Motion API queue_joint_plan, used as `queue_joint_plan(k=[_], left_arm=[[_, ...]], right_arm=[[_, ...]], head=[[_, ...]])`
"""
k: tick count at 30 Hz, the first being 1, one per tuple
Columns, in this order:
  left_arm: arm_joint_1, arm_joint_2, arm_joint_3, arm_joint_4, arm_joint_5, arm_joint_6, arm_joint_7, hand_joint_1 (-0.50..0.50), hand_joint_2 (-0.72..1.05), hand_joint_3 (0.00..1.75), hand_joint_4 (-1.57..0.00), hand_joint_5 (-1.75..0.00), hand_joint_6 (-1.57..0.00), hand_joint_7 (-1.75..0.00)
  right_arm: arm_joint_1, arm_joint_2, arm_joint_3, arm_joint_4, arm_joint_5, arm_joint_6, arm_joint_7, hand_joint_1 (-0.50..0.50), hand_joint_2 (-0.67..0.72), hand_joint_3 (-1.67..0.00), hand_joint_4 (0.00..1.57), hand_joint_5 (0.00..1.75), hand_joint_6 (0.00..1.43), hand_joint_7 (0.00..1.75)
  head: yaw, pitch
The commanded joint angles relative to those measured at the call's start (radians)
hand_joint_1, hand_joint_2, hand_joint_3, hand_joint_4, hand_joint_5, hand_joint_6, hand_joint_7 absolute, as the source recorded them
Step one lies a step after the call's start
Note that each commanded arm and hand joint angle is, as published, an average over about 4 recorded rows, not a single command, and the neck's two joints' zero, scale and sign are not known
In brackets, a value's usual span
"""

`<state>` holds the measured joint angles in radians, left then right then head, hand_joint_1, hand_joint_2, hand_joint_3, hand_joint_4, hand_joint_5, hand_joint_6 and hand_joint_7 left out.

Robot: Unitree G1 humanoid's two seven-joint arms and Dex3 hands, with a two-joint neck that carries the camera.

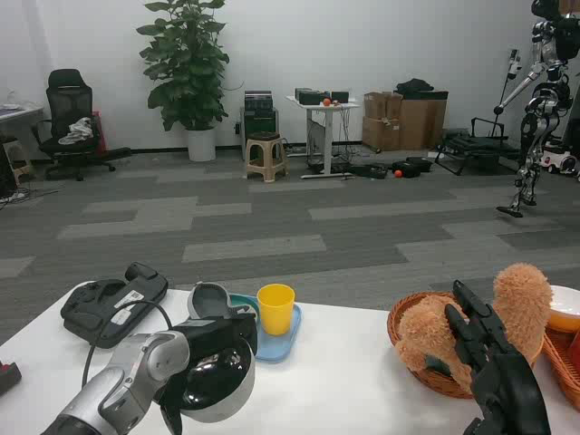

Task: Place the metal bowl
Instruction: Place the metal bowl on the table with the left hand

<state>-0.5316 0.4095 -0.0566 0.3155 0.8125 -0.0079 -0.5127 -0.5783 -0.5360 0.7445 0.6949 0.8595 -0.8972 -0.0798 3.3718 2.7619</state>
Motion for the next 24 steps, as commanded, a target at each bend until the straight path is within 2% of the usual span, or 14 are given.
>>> queue_joint_plan(k=[1, 3, 7, 16, 21, 24], left_arm=[[0.065, 0.062, -0.022, -0.098, -0.032, 0.094, -0.095, -0.50, 0.96, 1.48, -0.37, -1.75, -0.03, -1.68], [0.065, 0.062, -0.021, -0.099, -0.032, 0.094, -0.096, -0.50, 0.96, 1.48, -0.37, -1.75, -0.03, -1.68], [0.065, 0.061, -0.020, -0.098, -0.032, 0.094, -0.096, -0.50, 0.96, 1.48, -0.37, -1.75, -0.03, -1.68], [0.065, 0.056, -0.020, -0.078, 0.008, 0.088, -0.099, -0.50, 0.96, 1.48, -0.35, -1.75, -0.03, -1.68], [0.058, 0.002, 0.005, 0.005, 0.157, 0.072, -0.067, -0.50, 0.96, 1.48, -0.30, -1.75, 0.00, -1.68], [0.044, -0.044, 0.053, 0.085, 0.211, 0.046, -0.009, -0.50, 0.96, 1.55, -0.26, -1.75, 0.00, -1.68]], right_arm=[[-0.049, 0.002, 0.058, 0.043, 0.002, 0.012, -0.002, 0.25, 0.72, 0.00, 0.06, 0.00, 0.00, 0.14], [-0.049, 0.002, 0.058, 0.043, 0.001, 0.012, -0.003, 0.27, 0.72, 0.00, 0.06, 0.00, 0.00, 0.14], [-0.052, 0.001, 0.058, 0.043, 0.001, 0.012, -0.003, 0.25, 0.72, 0.00, 0.06, 0.00, 0.00, 0.17], [-0.052, 0.003, 0.058, 0.043, 0.001, 0.012, -0.003, 0.25, 0.72, 0.00, 0.06, 0.00, 0.00, 0.14], [-0.052, 0.003, 0.063, 0.045, 0.002, 0.012, -0.003, 0.28, 0.72, 0.00, 0.06, 0.00, 0.00, 0.14], [-0.052, 0.002, 0.068, 0.046, 0.003, 0.012, -0.003, 0.29, 0.72, 0.00, 0.06, 0.00, 0.00, 0.16]], head=[[0.062, -0.028], [0.037, -0.017], [0.038, -0.014], [0.051, -0.028], [0.080, -0.044], [0.089, -0.049]])
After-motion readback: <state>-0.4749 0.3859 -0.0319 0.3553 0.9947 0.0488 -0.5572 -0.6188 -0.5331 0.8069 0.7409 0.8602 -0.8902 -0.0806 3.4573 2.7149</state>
